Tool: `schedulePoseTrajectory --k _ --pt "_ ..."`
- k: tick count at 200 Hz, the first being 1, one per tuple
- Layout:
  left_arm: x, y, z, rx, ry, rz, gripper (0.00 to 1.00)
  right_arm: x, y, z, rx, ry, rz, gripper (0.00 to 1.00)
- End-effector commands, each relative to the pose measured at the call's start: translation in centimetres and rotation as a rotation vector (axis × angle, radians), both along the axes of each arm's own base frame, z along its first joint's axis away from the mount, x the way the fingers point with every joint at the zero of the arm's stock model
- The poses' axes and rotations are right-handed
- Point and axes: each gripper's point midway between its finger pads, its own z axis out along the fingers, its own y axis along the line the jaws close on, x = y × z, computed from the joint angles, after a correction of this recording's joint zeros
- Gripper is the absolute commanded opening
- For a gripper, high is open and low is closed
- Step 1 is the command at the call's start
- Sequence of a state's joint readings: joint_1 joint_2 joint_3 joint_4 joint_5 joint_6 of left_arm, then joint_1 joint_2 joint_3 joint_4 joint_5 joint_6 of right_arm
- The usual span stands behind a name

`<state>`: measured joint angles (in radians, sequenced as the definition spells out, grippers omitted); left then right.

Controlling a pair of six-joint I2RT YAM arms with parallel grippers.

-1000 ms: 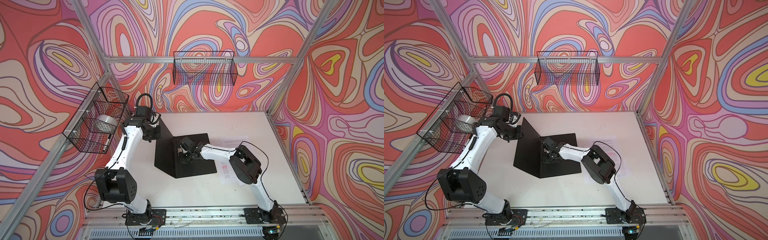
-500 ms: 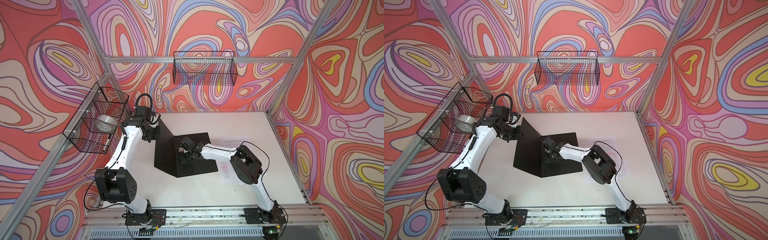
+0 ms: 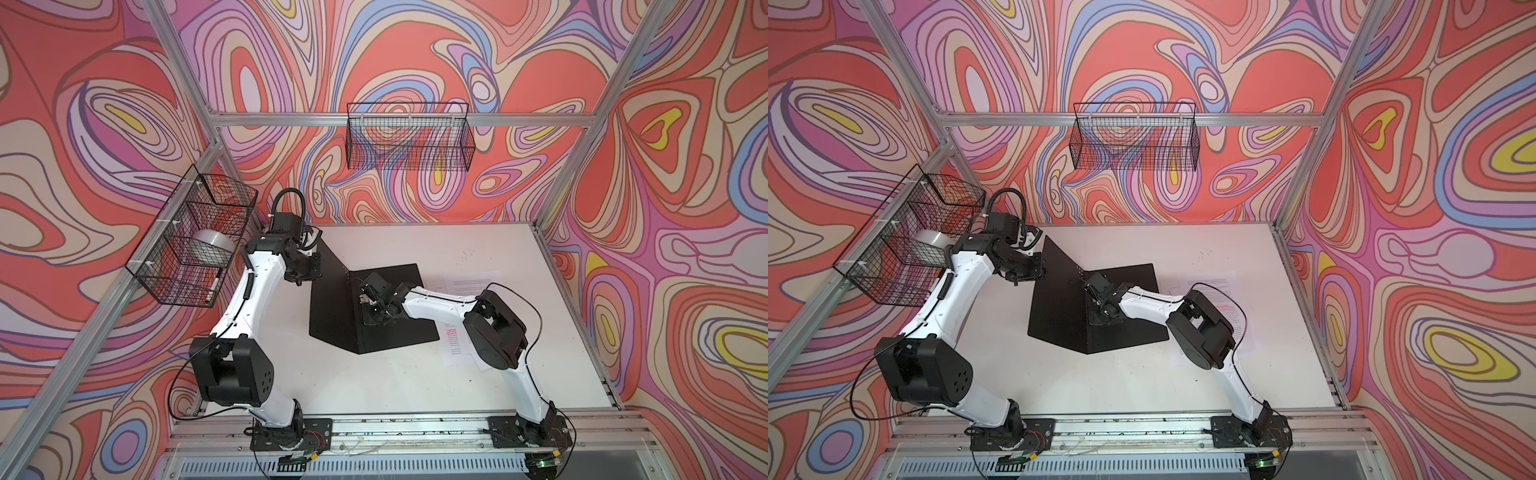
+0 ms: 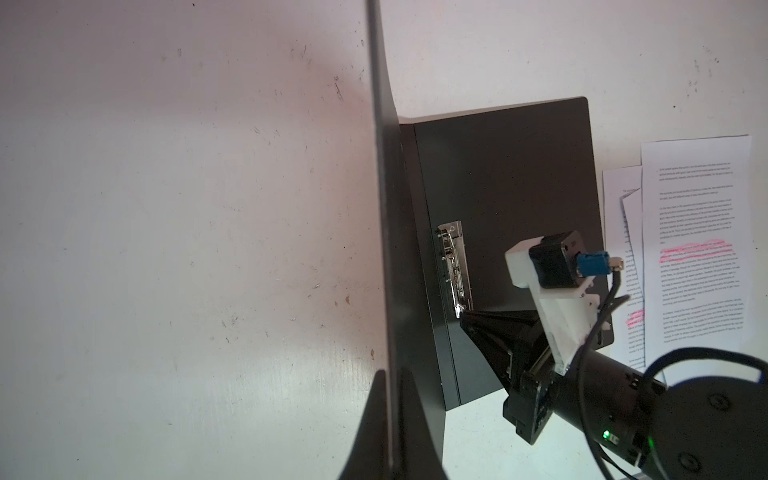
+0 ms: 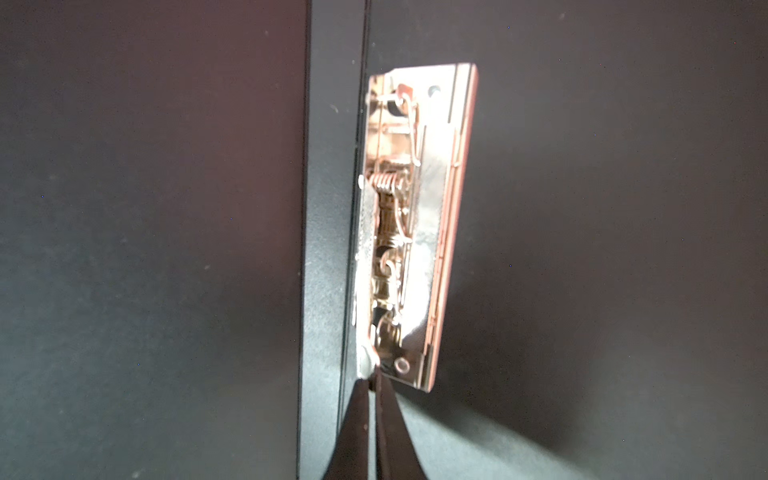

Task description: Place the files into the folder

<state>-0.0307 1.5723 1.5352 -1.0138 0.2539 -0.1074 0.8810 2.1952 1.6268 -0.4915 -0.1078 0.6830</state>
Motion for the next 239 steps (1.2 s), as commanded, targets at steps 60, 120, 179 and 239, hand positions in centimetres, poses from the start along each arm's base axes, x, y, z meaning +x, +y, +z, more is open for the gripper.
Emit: schedulePoseTrajectory --k 60,120,179,239 --pt "-2.0 0.7 -1.1 0.033 0.080 -0.025 0.00 1.5 -4.8 -0.5 -0.185 -0.034 -0.061 0.00" --pt "-2.1 0.8 -0.9 0.035 0.079 -0.032 0.00 2.0 -4.3 0.3 -0.169 -0.047 -0.057 0.00" --pt "-1.9 0.8 -0.9 0.045 0.076 -0.054 0.00 2.1 -3.6 0.2 -0.136 -0.029 -0.053 0.12" --pt "-1.7 0.3 -0.3 0.014 0.068 -0.052 0.00 0.5 -0.4 5.1 0.108 -0.004 0.008 0.12"
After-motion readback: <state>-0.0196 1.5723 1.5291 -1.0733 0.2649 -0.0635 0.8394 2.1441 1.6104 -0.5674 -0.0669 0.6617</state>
